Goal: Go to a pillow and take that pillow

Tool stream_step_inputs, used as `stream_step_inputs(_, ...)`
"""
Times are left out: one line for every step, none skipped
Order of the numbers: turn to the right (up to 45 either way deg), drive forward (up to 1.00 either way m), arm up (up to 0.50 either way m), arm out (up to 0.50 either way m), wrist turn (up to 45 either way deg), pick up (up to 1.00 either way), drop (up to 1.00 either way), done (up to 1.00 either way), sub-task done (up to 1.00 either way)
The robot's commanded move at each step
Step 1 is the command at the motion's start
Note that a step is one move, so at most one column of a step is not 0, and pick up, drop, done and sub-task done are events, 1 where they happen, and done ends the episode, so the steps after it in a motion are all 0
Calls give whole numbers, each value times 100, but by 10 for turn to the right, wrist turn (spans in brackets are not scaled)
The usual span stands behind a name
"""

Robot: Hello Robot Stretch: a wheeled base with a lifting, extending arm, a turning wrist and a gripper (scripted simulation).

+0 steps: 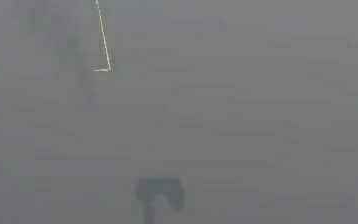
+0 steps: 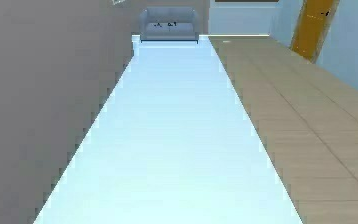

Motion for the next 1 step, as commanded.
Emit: stream_step_inputs(-450,0,0,0,0,0,0,0,0)
